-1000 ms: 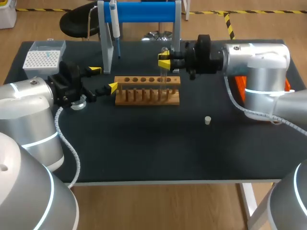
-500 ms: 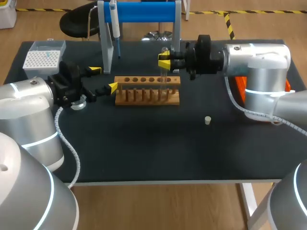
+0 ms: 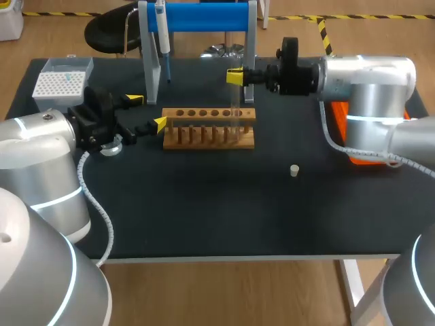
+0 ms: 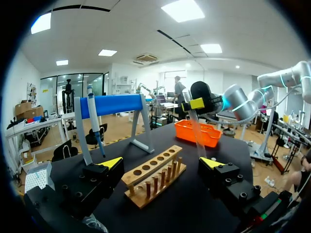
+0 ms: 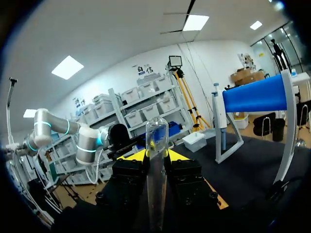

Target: Invert the test tube, pick up the pipette, mount the tip to pipette, aspirate from beaker and dispense into the tube, eject the tip, return the pipette, and cap with the stopper.

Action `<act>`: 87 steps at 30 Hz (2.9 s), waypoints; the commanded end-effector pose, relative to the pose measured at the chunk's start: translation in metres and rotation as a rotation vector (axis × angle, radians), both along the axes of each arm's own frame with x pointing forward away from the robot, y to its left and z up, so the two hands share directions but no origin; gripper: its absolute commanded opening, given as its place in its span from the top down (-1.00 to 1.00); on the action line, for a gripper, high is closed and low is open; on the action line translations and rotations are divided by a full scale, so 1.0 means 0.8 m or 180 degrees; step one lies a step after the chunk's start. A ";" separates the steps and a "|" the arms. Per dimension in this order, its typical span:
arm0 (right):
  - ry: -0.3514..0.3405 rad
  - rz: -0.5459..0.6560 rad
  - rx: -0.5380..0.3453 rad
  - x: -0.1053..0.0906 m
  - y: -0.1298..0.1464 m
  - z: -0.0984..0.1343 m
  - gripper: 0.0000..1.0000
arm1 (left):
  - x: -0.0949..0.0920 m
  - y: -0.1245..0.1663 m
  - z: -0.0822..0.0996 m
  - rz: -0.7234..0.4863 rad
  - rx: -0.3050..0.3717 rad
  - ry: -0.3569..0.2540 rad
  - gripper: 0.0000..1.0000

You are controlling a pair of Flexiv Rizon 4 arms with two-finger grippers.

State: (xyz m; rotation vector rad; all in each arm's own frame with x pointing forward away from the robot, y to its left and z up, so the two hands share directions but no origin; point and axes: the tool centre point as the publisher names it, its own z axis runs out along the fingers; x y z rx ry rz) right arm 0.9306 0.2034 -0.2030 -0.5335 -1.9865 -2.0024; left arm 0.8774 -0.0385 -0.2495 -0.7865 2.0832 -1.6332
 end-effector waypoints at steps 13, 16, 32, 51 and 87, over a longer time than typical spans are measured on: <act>0.3941 0.0478 -0.0038 -0.009 -0.002 0.000 1.00 | 0.000 -0.001 -0.001 0.0007 0.0006 -0.0004 -1.00; 0.4101 0.0490 -0.0061 -0.013 -0.002 -0.002 1.00 | 0.000 -0.001 -0.001 0.0007 0.0006 -0.0004 -1.00; 0.4319 0.0366 0.0060 -0.016 -0.005 -0.013 1.00 | 0.000 -0.001 -0.001 0.0007 0.0006 -0.0004 -1.00; 0.3561 0.0437 0.0227 -0.010 -0.014 -0.011 1.00 | 0.000 -0.001 -0.001 0.0007 0.0006 -0.0004 -1.00; 0.3525 0.0370 0.0169 -0.013 -0.015 -0.006 1.00 | 0.000 -0.001 -0.001 0.0007 0.0006 -0.0004 -1.00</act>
